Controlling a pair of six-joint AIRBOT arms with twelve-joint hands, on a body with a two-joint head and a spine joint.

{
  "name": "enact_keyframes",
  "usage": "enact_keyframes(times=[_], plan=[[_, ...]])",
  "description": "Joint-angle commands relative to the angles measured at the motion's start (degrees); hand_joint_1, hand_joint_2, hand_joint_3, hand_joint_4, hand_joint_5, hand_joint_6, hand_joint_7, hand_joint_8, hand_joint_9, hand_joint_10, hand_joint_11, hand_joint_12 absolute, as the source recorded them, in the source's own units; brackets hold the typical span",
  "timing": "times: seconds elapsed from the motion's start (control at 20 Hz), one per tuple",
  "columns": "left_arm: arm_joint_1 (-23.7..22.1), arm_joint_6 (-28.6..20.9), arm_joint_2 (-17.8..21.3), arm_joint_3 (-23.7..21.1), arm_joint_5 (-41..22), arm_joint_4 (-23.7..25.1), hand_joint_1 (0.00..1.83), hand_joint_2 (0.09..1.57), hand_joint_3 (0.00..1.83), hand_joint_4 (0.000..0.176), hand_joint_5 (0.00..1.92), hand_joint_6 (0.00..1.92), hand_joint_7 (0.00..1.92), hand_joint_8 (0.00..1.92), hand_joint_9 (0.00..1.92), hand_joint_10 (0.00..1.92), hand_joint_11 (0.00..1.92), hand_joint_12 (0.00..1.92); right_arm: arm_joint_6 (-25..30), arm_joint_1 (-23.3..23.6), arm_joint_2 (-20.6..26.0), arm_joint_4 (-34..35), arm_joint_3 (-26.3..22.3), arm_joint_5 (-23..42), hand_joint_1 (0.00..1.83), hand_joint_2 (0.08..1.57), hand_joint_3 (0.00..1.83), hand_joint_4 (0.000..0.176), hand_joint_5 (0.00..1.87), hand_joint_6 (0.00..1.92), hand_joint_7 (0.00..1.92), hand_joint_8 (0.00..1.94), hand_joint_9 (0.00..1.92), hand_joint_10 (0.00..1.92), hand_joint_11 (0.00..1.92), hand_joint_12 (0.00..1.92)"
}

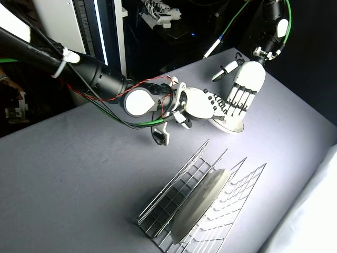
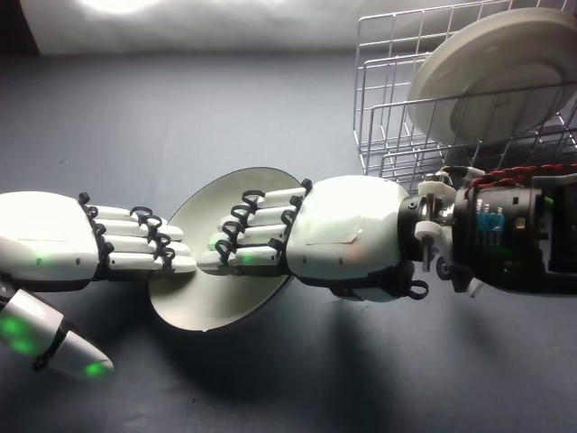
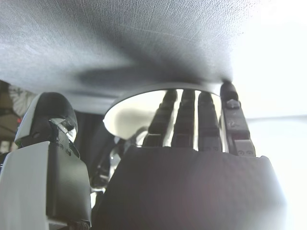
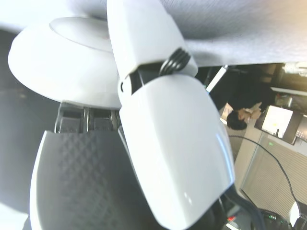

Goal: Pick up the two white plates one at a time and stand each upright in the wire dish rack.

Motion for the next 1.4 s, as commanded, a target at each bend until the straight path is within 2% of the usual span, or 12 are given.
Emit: enact_keyframes(times=[0.0,0.05,0.15,0.2,0.25,0.3,0.35,0.45,0.5,0.85,1.15,1.35], plan=[[1.0,-0.4,-1.6,-0.4,-1.9,4.7,0.0,1.09,0.0,0.0,0.08,0.01,0.06,0.01,0.03,0.01,0.02,0.01,-0.2,0.2,-0.2,1.0,0.4,5.4,1.59,1.06,0.0,0.0,0.11,0.01,0.07,0.01,0.08,0.02,0.0,0.6],[1.0,-0.4,-1.7,-0.4,-1.9,4.7,0.0,1.09,0.0,0.0,0.08,0.01,0.07,0.01,0.05,0.02,0.05,0.02,-0.2,0.2,-0.6,1.0,0.8,5.4,1.58,1.09,0.0,0.0,0.27,0.02,0.25,0.01,0.24,0.04,0.0,1.11],[1.0,-0.4,-1.7,-0.2,-1.9,4.7,0.0,1.1,0.0,0.0,0.06,0.0,0.05,0.0,0.02,0.0,0.03,0.01,-0.2,0.2,-1.1,1.0,1.4,5.4,1.59,1.08,0.0,0.0,0.39,0.03,0.37,0.01,0.35,0.04,0.06,1.19],[1.0,-0.4,-1.7,-0.1,-1.9,4.6,0.0,1.09,0.0,0.0,0.02,0.01,0.02,0.01,0.0,0.0,0.01,0.01,-0.2,0.2,-1.5,1.0,1.8,5.4,1.55,1.11,0.0,0.0,0.65,0.05,0.65,0.02,0.65,0.07,0.3,1.14],[1.0,-0.4,-1.8,0.1,-1.9,4.6,0.0,1.09,0.0,0.0,0.04,0.01,0.04,0.01,0.02,0.01,0.04,0.02,-0.2,0.4,-1.9,1.0,2.4,5.4,1.78,1.1,0.0,0.0,0.75,0.04,0.76,0.02,0.79,0.08,0.56,1.48],[1.0,-0.4,-1.8,0.1,-1.9,4.6,0.0,1.1,0.0,0.0,0.05,0.01,0.05,0.02,0.04,0.01,0.05,0.02,-0.2,0.4,-2.0,1.0,2.6,5.4,1.75,1.11,0.0,0.0,0.84,0.05,0.85,0.03,0.73,0.99,0.69,1.63],[1.0,-0.4,-1.8,0.1,-1.9,4.6,0.0,1.1,0.0,0.0,0.05,0.01,0.05,0.01,0.04,0.01,0.06,0.03,-0.2,0.6,-2.3,1.0,3.0,5.3,1.53,1.17,0.0,0.0,0.75,1.03,0.8,0.83,0.77,1.23,0.75,1.68],[1.0,-0.4,-1.8,0.1,-1.9,4.6,0.0,1.09,0.0,0.0,0.06,0.01,0.06,0.01,0.04,0.01,0.06,0.03,-0.2,0.6,-2.5,1.0,3.1,5.3,1.49,1.14,0.0,0.0,0.77,1.15,0.92,0.92,0.88,1.16,0.81,1.61],[1.1,-0.4,-1.8,0.1,-1.9,4.6,0.0,1.1,0.0,0.0,0.08,0.01,0.07,0.01,0.06,0.01,0.07,0.04,-0.2,0.6,-2.5,1.0,3.1,5.3,1.49,1.12,0.0,0.0,0.79,1.1,0.96,0.89,0.93,1.09,0.84,1.57],[1.4,-0.4,-1.8,0.5,-1.9,3.7,0.0,1.1,0.0,0.0,0.05,0.0,0.05,0.0,0.04,0.0,0.04,0.04,-0.2,0.4,-2.5,1.0,3.1,5.9,1.49,1.13,0.0,0.0,0.78,1.11,0.9,1.03,0.93,1.07,0.84,1.59],[-3.3,-0.5,-0.3,1.5,-2.1,3.1,0.0,1.1,0.0,0.0,0.05,0.01,0.04,0.01,0.03,0.01,0.04,0.05,-0.2,1.2,-1.9,1.0,2.9,10.1,1.49,1.11,0.0,0.0,0.85,1.05,0.95,0.93,0.95,1.04,0.84,1.56],[-9.3,-1.4,1.3,1.5,-2.5,3.9,0.0,1.09,0.0,0.0,0.04,0.0,0.04,0.0,0.03,0.0,0.03,0.05,-0.1,2.3,0.6,3.2,0.7,11.5,1.49,1.11,0.0,0.0,0.87,1.04,0.97,0.88,0.95,1.04,0.85,1.54]])
